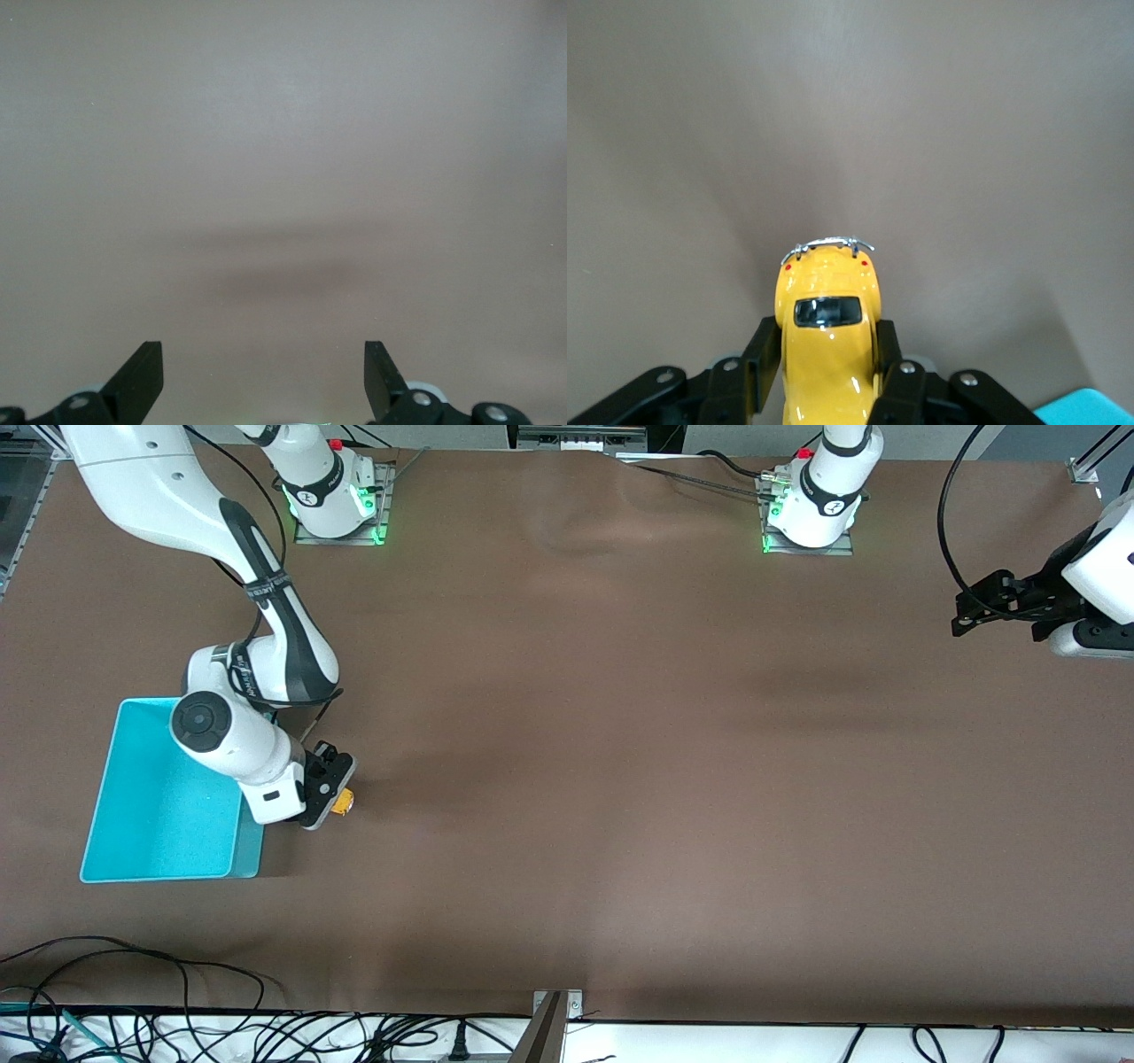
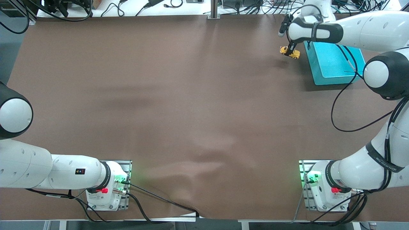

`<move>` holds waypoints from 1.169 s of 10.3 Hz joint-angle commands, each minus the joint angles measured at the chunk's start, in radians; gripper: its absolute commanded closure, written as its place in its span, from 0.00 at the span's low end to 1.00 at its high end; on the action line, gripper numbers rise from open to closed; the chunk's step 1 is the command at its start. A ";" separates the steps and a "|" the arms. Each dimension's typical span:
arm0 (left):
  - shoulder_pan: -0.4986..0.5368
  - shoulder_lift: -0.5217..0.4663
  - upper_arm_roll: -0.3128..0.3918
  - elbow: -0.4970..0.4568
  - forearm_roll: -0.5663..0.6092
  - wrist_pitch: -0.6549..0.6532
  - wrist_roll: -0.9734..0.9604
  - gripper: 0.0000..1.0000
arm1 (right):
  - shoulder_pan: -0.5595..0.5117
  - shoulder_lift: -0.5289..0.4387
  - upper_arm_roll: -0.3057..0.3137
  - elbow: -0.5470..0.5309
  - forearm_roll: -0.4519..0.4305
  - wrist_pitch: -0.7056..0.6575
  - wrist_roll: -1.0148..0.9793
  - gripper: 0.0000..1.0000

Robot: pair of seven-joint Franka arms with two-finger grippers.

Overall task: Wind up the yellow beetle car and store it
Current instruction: 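Lower the right gripper and close it on the yellow car, then carry the car with the right gripper into the turquoise bin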

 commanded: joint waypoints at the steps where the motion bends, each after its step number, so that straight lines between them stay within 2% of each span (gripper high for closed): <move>1: 0.003 0.004 -0.003 0.024 0.024 -0.018 -0.006 0.00 | -0.016 0.004 0.007 0.110 0.024 -0.141 -0.028 1.00; 4: 0.006 0.003 0.000 0.024 0.024 -0.020 -0.006 0.00 | -0.106 -0.005 0.004 0.222 0.024 -0.262 -0.104 1.00; 9: 0.006 0.006 -0.005 0.024 0.024 -0.021 -0.009 0.00 | -0.220 -0.008 0.004 0.212 0.024 -0.260 -0.382 1.00; 12: 0.003 0.004 -0.006 0.024 0.024 -0.021 -0.009 0.00 | -0.272 0.033 0.004 0.206 0.026 -0.235 -0.529 1.00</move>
